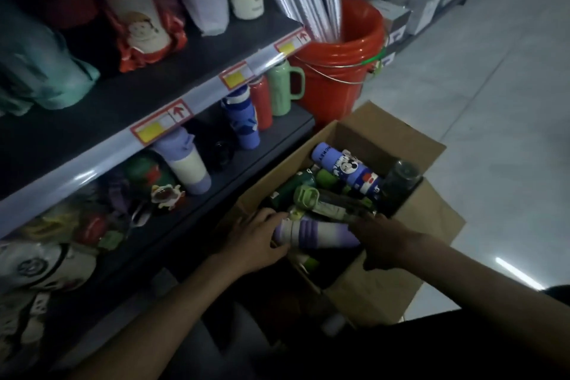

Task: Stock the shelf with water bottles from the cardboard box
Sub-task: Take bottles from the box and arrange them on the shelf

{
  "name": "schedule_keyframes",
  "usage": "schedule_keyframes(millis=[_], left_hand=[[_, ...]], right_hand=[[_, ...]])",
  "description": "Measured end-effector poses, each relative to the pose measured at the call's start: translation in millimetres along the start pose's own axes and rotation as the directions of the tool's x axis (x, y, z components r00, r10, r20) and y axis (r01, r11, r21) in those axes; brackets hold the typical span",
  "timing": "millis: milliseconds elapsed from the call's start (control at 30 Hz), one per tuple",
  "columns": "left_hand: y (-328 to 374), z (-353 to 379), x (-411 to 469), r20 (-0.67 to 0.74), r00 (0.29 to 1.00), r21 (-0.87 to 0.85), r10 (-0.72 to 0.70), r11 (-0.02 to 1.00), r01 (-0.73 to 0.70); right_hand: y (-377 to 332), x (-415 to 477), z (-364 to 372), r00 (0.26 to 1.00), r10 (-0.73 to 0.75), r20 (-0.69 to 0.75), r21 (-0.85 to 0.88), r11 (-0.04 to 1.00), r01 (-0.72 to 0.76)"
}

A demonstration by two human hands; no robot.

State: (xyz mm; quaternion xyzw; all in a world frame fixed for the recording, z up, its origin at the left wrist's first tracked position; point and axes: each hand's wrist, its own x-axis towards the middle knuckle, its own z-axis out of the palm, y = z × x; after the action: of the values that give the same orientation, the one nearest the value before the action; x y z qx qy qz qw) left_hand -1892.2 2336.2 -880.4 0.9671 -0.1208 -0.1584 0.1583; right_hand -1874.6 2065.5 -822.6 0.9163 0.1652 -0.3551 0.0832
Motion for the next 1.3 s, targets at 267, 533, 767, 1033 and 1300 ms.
schedule_keyframes(millis=[267,533,767,1033,1300], left_hand=[[32.1,49.9,77.7,0.255,0.966,0.304,-0.051,0.952,-0.030],[32.1,71.4,103.9,0.327,0.942,0.389,-0.082,0.919,-0.055],[33.2,65.5,106.5,0.292,0.954,0.315,-0.067,0.949,-0.030],[39.0,24.4,89.9,0.162,0.982,0.256,0.093,0.957,-0.133],[38.2,-50.5,46.4,0.074,0.991,0.115,0.115,0.986,-0.123]], right_hand=[[4.3,3.2,-0.3,0.995,-0.081,0.065,0.080,0.994,0.076],[9.0,4.4,6.6,0.992,-0.117,0.049,0.061,0.992,0.114],[8.4,7.6,10.9,0.993,-0.114,0.018,0.056,0.992,0.113],[7.5,4.4,-0.1,0.997,-0.073,-0.017,0.048,0.996,0.073],[-14.8,3.9,-32.6,0.982,-0.019,-0.190,0.019,1.000,0.023]])
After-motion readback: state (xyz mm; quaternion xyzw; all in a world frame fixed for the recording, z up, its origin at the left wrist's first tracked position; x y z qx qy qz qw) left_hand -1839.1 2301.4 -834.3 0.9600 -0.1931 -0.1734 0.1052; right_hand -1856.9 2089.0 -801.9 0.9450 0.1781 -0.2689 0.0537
